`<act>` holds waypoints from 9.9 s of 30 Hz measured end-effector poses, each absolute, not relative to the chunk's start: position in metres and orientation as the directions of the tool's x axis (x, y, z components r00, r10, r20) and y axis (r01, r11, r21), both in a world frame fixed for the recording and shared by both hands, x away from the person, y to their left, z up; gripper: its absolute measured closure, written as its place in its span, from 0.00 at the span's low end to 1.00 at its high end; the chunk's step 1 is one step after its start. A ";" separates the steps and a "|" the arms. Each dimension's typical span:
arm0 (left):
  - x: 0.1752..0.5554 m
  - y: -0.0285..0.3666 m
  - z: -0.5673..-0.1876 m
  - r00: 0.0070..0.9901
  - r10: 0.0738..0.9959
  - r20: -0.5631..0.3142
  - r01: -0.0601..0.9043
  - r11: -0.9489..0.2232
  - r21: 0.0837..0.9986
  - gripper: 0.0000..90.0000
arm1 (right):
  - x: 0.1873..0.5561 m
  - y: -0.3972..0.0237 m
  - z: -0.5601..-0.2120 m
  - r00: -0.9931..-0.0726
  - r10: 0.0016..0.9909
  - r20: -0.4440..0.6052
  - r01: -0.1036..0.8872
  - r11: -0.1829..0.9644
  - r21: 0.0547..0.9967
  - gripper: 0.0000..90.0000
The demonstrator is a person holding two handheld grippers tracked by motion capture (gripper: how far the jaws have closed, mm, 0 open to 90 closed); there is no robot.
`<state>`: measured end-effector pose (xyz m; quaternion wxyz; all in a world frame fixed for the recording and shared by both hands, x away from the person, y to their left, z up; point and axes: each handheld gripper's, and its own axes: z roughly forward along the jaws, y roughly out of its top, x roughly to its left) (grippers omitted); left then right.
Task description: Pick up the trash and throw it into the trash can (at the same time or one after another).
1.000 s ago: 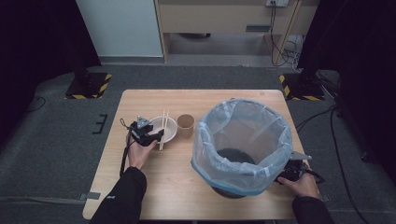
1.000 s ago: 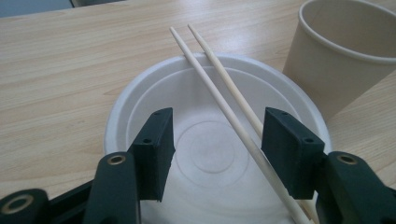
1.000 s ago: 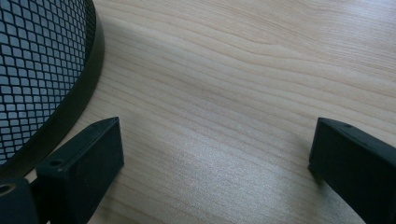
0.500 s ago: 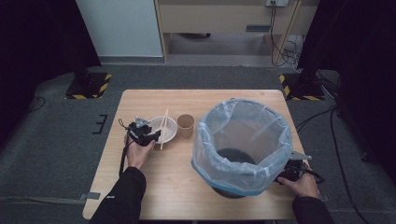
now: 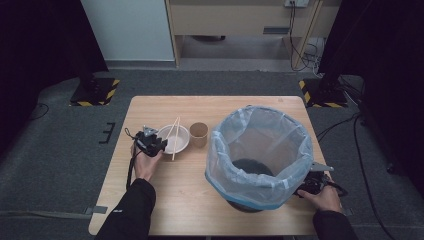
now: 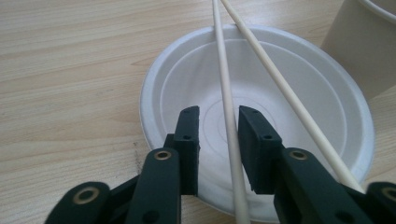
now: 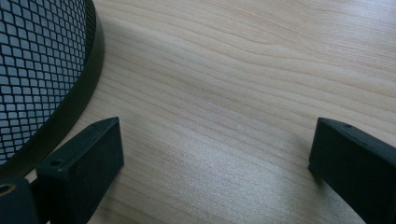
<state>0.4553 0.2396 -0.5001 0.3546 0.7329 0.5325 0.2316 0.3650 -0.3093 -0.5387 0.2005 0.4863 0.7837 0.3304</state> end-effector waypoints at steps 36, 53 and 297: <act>0.442 0.250 -0.465 0.323 0.944 -0.063 0.535 -0.127 0.835 0.95 | 0.365 -0.309 -0.539 -0.448 0.894 0.006 0.628 0.310 0.714 0.04; 0.421 0.259 -0.407 0.361 0.923 -0.134 0.359 -0.005 0.933 0.95 | 0.365 -0.309 -0.539 -0.449 0.894 0.007 0.629 0.311 0.713 0.03; 0.403 0.254 -0.384 0.457 0.882 -0.115 0.314 -0.039 0.949 0.95 | 0.366 -0.309 -0.539 -0.458 0.889 0.008 0.630 0.318 0.709 0.02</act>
